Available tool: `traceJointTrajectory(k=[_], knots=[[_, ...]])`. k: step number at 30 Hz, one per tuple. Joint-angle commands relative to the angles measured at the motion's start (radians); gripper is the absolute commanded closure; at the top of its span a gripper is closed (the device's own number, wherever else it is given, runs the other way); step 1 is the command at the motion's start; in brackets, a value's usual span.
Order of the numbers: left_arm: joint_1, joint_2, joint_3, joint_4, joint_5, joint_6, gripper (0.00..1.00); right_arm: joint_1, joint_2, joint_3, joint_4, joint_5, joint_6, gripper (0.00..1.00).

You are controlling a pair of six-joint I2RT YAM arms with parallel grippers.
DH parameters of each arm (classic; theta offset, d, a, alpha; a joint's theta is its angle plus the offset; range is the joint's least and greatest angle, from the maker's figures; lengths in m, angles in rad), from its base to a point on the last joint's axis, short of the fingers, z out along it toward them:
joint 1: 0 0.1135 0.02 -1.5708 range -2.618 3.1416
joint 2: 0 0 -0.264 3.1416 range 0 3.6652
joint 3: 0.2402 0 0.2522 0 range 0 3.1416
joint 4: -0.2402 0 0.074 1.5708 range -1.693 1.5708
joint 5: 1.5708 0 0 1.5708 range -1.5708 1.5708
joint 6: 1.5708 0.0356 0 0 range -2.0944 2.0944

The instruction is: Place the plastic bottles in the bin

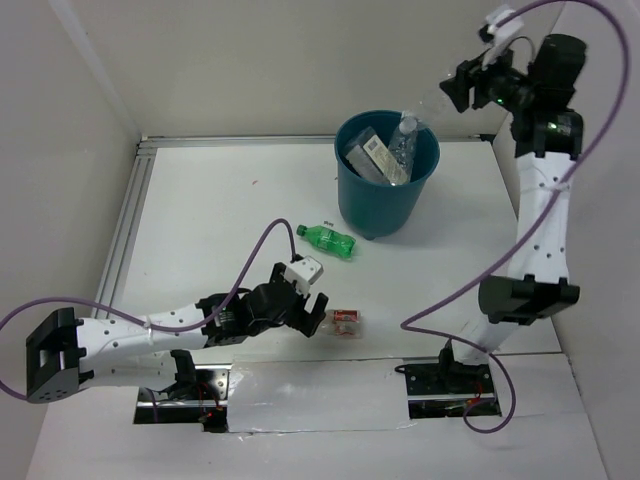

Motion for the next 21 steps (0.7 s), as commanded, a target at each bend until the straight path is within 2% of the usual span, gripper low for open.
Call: traceJointTrajectory(k=[1,2,6,9,13,17,21], knots=[[-0.011,-0.018,0.018,0.044,-0.002,-0.029,0.00,0.104,0.078,-0.009,-0.041,0.162,-0.106,1.00],[-0.011,-0.029,0.007,0.035,-0.002,-0.039,0.00,0.130,0.087,-0.009,-0.078,0.234,-0.136,1.00],[-0.011,-0.056,-0.014,0.016,-0.022,-0.048,0.00,0.186,0.061,-0.052,-0.067,0.309,-0.188,1.00],[-0.011,-0.079,-0.034,0.016,-0.022,-0.057,0.00,0.195,0.061,-0.030,-0.078,0.309,-0.208,1.00],[-0.011,-0.070,-0.034,0.016,-0.013,-0.057,0.00,0.258,0.089,0.033,-0.179,0.346,-0.271,1.00],[-0.011,-0.060,-0.034,0.016,-0.013,-0.048,0.00,0.276,0.044,-0.002,-0.149,0.384,-0.271,1.00],[-0.011,-0.060,-0.034,0.025,-0.013,-0.048,0.00,0.266,0.055,0.035,-0.270,0.385,-0.317,1.00]])
